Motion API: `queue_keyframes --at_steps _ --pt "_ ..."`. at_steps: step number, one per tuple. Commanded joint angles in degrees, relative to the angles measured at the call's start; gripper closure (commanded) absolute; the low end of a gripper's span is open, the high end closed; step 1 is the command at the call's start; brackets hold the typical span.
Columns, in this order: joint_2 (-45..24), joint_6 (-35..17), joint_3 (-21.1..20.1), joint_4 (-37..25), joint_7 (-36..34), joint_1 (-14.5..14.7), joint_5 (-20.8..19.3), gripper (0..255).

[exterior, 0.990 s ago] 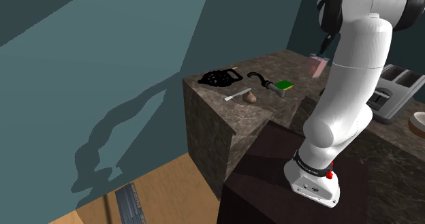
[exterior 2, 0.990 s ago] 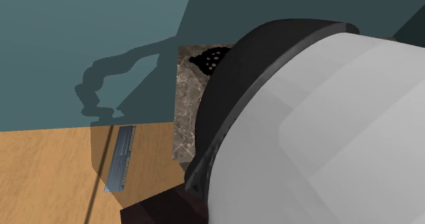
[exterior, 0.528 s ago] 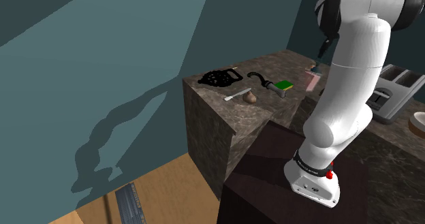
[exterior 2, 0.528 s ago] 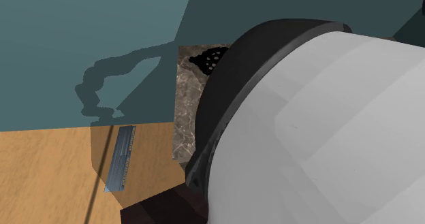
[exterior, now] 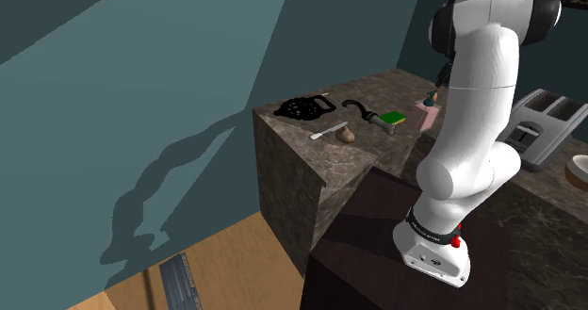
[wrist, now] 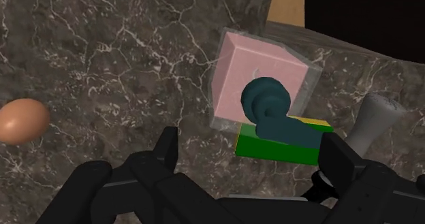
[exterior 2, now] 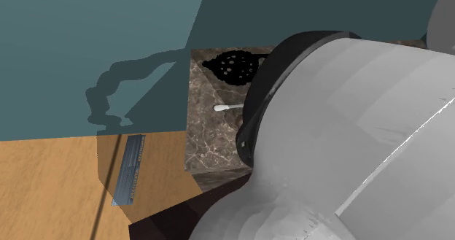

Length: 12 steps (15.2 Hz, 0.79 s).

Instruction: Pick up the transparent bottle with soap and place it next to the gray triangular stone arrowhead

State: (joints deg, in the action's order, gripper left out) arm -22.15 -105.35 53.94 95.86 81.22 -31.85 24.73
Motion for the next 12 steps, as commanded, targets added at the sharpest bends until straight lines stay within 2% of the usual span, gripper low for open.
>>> queue_keyframes --at_steps 1,7,12 --pt "-1.3 0.5 -0.6 0.1 -0.8 -0.8 1.6 0" --pt "-2.6 -3.7 -1.5 3.6 0.3 -0.6 3.2 0" --pt "-2.7 -3.7 -1.4 3.6 0.3 -0.5 3.2 0"
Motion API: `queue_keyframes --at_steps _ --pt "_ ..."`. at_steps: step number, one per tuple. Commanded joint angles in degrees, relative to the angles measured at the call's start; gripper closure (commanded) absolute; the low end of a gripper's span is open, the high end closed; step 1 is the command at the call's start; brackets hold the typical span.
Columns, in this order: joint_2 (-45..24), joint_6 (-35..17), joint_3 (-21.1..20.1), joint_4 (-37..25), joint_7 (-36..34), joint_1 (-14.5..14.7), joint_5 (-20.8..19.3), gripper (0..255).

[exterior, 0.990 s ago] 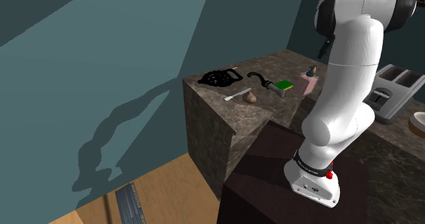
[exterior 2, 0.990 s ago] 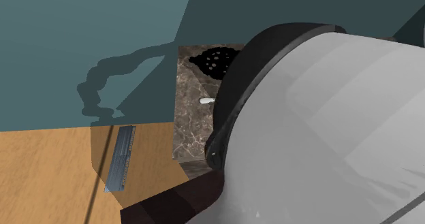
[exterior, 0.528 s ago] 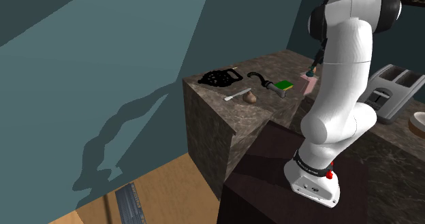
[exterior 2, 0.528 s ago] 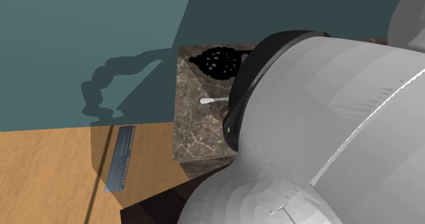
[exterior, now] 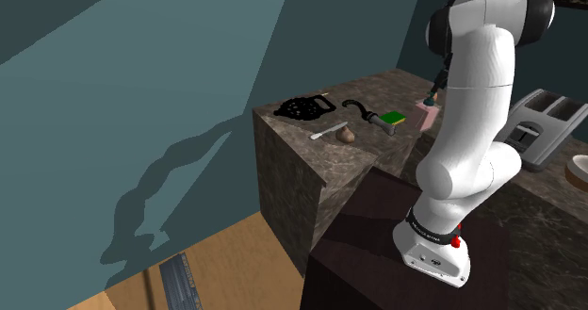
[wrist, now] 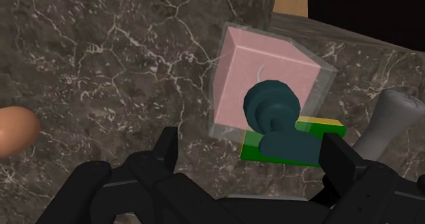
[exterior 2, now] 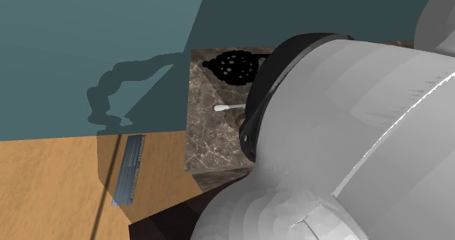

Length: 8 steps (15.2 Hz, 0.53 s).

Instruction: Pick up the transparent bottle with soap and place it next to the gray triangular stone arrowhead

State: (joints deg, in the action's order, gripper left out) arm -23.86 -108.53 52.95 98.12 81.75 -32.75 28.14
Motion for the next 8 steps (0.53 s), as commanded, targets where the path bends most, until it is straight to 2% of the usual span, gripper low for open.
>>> queue_keyframes --at_steps 1,3,4,8 --pt "-1.0 -0.5 -0.4 1.4 -0.2 0.4 -0.2 0" --pt "-1.0 -0.5 -0.3 1.4 -0.2 0.5 -0.1 0" --pt "-2.2 -0.1 -1.0 0.0 -0.5 0.0 0.6 255" --pt "-1.5 0.0 -0.7 0.3 -1.0 0.7 0.1 255"
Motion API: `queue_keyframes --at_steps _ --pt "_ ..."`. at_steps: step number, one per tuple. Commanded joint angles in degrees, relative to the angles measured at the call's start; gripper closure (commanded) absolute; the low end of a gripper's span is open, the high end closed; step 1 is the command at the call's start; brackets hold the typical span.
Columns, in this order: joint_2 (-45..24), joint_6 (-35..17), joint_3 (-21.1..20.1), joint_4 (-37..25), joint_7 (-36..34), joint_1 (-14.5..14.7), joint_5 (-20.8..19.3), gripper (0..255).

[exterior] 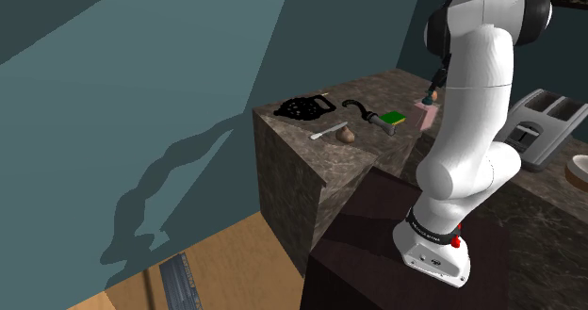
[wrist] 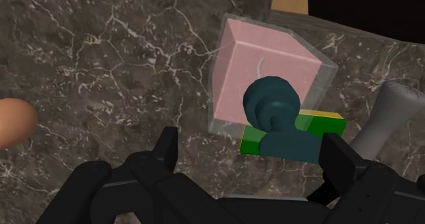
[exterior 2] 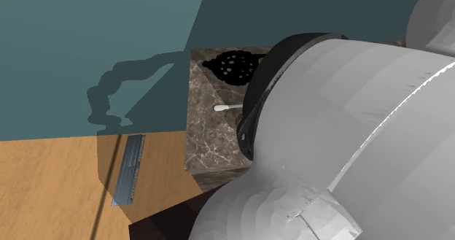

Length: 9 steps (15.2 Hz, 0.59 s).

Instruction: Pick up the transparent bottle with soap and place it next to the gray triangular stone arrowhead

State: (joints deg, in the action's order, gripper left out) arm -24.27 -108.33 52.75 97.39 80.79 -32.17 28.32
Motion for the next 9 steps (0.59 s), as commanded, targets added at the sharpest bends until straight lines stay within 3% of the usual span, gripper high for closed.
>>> queue_keyframes --at_steps 1,4,9 --pt "-1.1 -0.2 -0.5 1.0 0.0 0.0 -0.1 255" --pt "-0.6 -1.1 -0.4 2.4 0.0 0.7 -0.3 255" --pt "0.5 1.7 0.7 0.3 -0.2 0.3 -1.4 255"
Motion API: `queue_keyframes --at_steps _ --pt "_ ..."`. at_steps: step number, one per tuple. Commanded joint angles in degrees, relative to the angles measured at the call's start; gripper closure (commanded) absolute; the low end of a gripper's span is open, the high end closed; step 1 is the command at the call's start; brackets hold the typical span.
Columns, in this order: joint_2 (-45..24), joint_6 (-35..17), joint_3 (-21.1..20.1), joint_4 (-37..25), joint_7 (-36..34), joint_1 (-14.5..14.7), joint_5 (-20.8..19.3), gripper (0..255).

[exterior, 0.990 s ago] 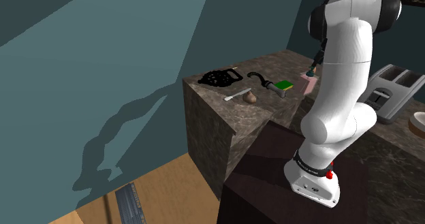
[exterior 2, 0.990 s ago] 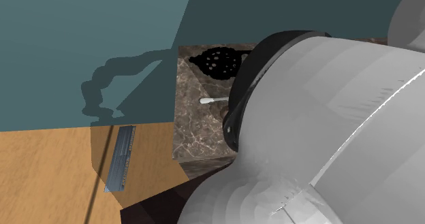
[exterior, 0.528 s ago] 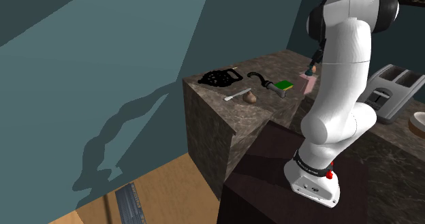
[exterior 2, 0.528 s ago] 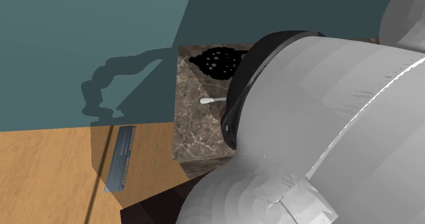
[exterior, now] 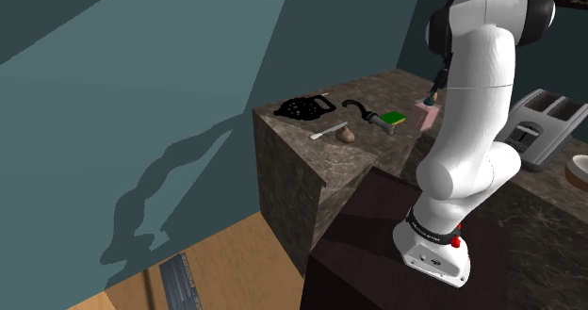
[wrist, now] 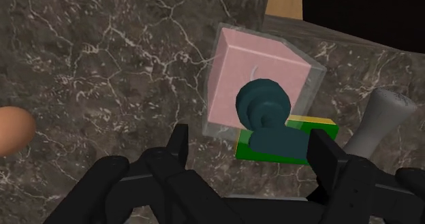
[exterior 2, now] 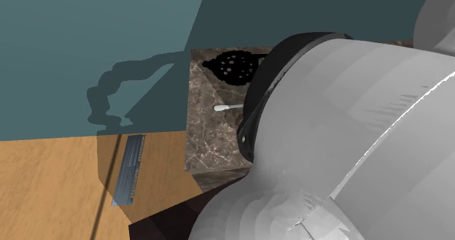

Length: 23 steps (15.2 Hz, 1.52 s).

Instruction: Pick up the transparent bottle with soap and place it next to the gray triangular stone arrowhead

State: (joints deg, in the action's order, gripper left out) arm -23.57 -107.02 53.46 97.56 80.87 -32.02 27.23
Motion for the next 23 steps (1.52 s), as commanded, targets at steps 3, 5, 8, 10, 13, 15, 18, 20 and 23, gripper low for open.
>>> queue_keyframes --at_steps 3,5,8,10,13,15,18,20,23 --pt "0.5 2.3 0.4 -1.4 -0.9 0.3 -1.1 255" --pt "0.9 3.6 0.7 -2.4 -1.3 0.3 -1.5 255" --pt "1.4 5.5 1.0 -4.2 -1.9 0.3 -2.1 255" --pt "1.4 4.9 1.0 -3.5 -1.7 0.4 -2.0 0" --pt "0.6 5.0 3.0 -1.2 -11.6 8.6 -10.9 0" --pt "0.3 4.4 3.2 -0.3 -12.2 9.3 -11.3 0" --pt "0.1 2.3 3.0 1.7 -11.9 9.5 -10.9 0" --pt "-0.2 0.8 2.8 3.0 -11.6 9.5 -10.6 0" --pt "-0.5 -0.3 2.6 4.0 -11.4 9.5 -10.3 0"
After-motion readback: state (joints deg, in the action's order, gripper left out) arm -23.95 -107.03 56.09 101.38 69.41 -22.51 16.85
